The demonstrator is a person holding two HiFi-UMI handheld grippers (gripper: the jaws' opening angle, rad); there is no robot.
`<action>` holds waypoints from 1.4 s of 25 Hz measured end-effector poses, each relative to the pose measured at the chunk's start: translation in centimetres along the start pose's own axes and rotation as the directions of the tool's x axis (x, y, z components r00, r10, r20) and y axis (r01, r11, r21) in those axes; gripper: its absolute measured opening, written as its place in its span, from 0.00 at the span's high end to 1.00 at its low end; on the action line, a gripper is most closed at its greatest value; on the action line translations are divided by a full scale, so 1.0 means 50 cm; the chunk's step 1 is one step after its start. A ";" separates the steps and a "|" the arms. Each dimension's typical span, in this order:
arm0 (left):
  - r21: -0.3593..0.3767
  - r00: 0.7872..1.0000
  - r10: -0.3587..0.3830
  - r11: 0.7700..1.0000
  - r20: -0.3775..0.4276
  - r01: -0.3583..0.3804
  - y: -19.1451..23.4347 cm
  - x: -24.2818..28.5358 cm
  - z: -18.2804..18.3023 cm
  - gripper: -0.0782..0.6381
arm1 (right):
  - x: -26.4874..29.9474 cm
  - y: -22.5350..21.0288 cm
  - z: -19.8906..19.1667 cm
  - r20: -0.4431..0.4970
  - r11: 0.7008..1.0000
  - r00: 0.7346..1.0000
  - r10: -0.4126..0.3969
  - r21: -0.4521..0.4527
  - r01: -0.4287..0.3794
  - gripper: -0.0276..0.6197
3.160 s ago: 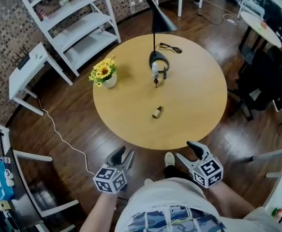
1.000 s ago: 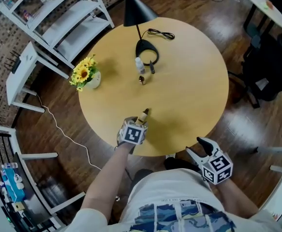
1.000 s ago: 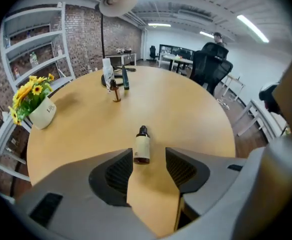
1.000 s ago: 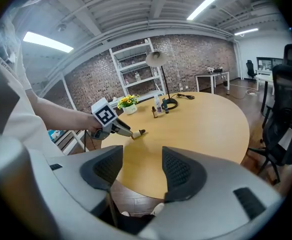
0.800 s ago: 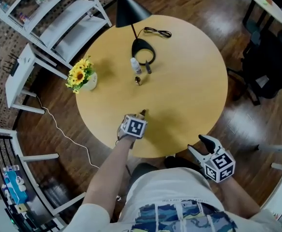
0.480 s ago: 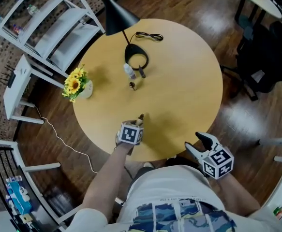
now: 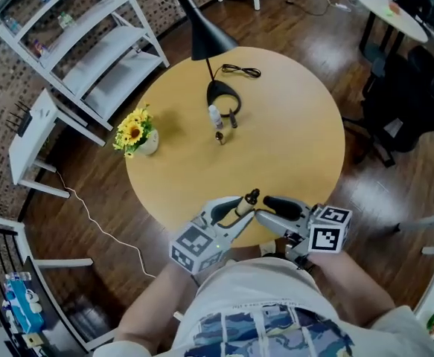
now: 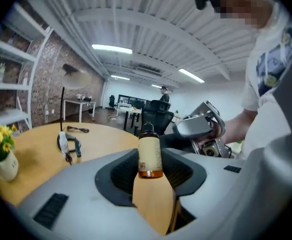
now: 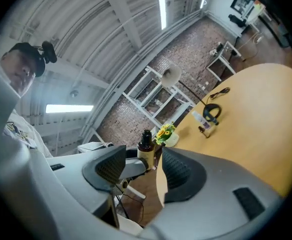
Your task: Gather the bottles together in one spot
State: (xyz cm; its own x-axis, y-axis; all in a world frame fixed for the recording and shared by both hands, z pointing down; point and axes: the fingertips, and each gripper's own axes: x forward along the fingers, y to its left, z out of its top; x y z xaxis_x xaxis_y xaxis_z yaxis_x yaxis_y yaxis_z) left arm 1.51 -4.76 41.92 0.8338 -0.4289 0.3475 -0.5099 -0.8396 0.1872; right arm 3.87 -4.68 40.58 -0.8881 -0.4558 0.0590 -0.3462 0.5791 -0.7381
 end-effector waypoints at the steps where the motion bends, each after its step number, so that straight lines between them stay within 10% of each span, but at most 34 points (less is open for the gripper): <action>1: 0.061 1.000 0.004 0.998 -0.001 -0.004 -0.013 -0.019 0.003 0.68 | 0.021 0.022 -0.014 -0.020 1.000 1.000 0.019 -0.003 -0.019 0.60; 7: 0.222 1.000 0.022 0.975 -0.016 -0.018 -0.067 -0.112 -0.051 0.68 | 0.078 0.106 -0.120 -0.064 0.998 0.996 0.058 0.039 -0.055 0.75; 12: 0.259 0.996 0.032 0.966 -0.081 -0.010 -0.074 -0.185 -0.101 0.67 | 0.071 0.101 -0.144 -0.027 0.988 0.993 -0.114 -0.105 0.111 0.77; 17: 0.090 1.000 -0.016 0.996 -0.021 0.018 -0.088 -0.223 -0.049 0.68 | 0.052 0.079 -0.181 -0.094 0.757 0.896 -0.433 -0.578 0.306 0.77; 25: 0.150 0.991 0.009 0.989 -0.130 0.011 -0.081 -0.102 -0.035 0.73 | 0.077 0.056 -0.175 -0.085 0.518 0.821 -0.565 -0.810 0.273 0.77; 28: 0.199 0.985 0.028 0.980 -0.168 0.006 -0.057 -0.053 -0.038 0.78 | 0.071 0.011 -0.153 -0.108 0.515 0.808 -0.579 -0.817 0.260 0.77; 35: 0.199 0.970 0.097 0.979 -0.224 -0.052 0.060 0.093 -0.003 0.78 | 0.026 -0.127 -0.060 -0.143 0.662 0.852 -0.503 -0.698 0.274 0.60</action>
State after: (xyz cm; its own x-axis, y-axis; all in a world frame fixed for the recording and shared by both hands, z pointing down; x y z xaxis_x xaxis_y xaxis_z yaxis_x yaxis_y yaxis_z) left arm 3.84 -9.20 44.25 0.7114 -0.4227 0.5614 -0.5005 -0.8655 -0.0174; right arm 4.00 -6.91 47.33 -0.6258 -0.5832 0.5179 -0.6832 0.7302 -0.0034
